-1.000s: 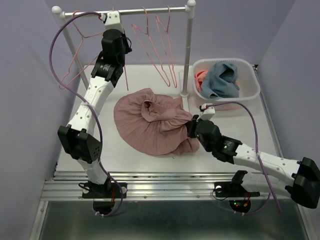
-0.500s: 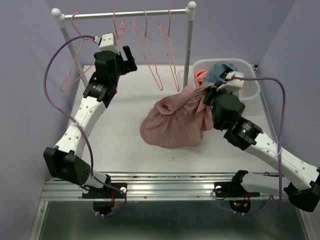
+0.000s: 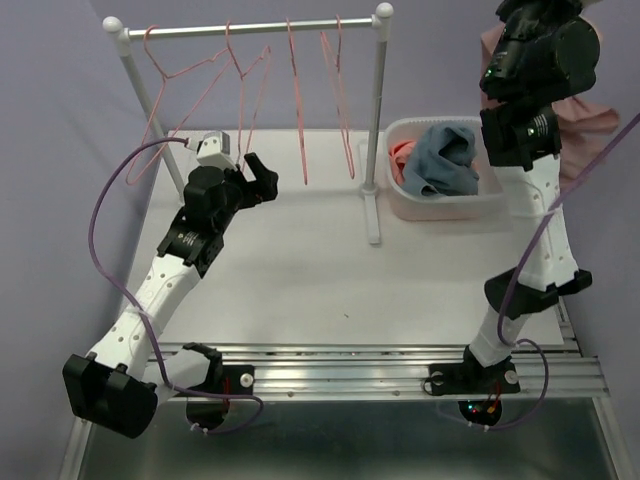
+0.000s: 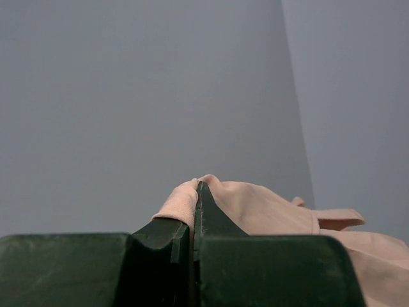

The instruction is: Remove the skirt from the hanger

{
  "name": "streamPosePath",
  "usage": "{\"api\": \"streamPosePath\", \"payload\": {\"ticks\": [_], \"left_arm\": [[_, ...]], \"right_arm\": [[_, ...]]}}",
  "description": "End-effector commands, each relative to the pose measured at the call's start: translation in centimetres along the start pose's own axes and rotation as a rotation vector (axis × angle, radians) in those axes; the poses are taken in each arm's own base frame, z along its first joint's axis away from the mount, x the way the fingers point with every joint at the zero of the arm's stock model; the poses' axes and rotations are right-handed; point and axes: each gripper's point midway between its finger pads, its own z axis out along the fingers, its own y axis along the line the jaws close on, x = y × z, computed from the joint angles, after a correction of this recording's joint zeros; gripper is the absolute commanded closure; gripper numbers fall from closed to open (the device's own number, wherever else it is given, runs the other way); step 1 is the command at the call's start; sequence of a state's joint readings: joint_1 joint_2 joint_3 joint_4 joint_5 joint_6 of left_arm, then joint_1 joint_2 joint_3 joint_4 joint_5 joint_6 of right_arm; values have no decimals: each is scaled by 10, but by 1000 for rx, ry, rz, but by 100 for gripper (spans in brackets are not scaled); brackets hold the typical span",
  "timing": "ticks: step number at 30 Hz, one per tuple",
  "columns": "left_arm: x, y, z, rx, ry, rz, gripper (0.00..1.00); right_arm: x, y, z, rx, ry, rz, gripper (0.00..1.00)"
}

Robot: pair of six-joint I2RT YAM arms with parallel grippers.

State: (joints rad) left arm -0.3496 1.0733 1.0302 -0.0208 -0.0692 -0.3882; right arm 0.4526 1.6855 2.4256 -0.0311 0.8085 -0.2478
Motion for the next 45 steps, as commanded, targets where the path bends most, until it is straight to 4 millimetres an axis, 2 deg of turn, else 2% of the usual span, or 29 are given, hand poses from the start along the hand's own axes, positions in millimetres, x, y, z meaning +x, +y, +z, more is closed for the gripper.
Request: {"api": "streamPosePath", "payload": {"ticks": [1,4,7,8,11,12,14,15,16,17,18,19,20,21,22,23,24,25,27,30,33,36,38,39,41,42,43,44,45], "left_arm": [[4,-17,-9,91,-4,-25,1],[17,-16,-8,88,20,-28,1],[26,-14,-4,79,40,-27,1],[28,-13,-3,71,43,-24,1],[34,-8,1,50,59,-18,1],[36,-6,2,44,65,-17,1],[42,-2,5,27,75,-20,1],[44,-1,7,21,79,-22,1],[46,0,8,17,83,-20,1],[51,3,10,8,98,-20,1],[55,4,12,3,107,-22,1],[56,4,11,3,111,-23,1],[62,6,13,-2,130,-21,1],[64,7,13,-6,137,-22,1],[65,7,13,-6,140,-25,1],[68,9,13,-12,148,-28,1],[68,9,13,-14,147,-32,1],[68,8,12,-11,147,-41,1],[69,9,12,-15,147,-47,1],[67,7,13,-13,147,-41,1],[74,11,12,-39,170,-49,1],[77,13,9,-50,174,-63,1],[75,14,6,-54,169,-66,1],[74,15,4,-64,167,-66,1],[67,15,0,-71,147,-66,1],[65,16,-2,-76,141,-67,1],[61,14,-5,-71,128,-68,1],[57,16,-7,-79,114,-71,1],[53,15,-9,-81,103,-76,1]], "right_arm": [[-32,17,31,-55,-224,-58,99],[-19,20,42,-66,-274,40,99],[25,25,52,-96,-202,59,99],[52,29,55,-114,-157,52,99],[92,36,55,-125,-86,42,99],[113,37,54,-125,-49,40,99],[135,30,55,-96,-11,46,99],[160,21,56,-72,30,19,99],[174,15,56,-56,53,13,99],[209,6,52,-27,113,4,99],[224,-12,55,8,133,7,99],[243,-14,49,10,169,14,99],[260,-33,53,43,191,42,99],[296,-57,41,81,259,11,99],[296,-58,41,95,256,45,99],[329,-85,21,135,327,19,99],[347,-96,8,165,360,75,99],[389,-119,-22,186,444,49,99],[420,-140,-45,204,512,102,99],[485,-168,-84,254,656,53,99],[523,-190,-108,315,752,27,99],[543,-201,-123,343,826,21,99],[539,-215,-119,375,826,10,98],[534,-214,-114,369,818,2,91],[507,-208,-92,346,776,-3,69],[494,-208,-82,333,758,-24,52],[484,-207,-77,333,759,-39,22],[456,-197,-56,324,705,-26,10],[443,-194,-49,319,689,-32,0]]}}
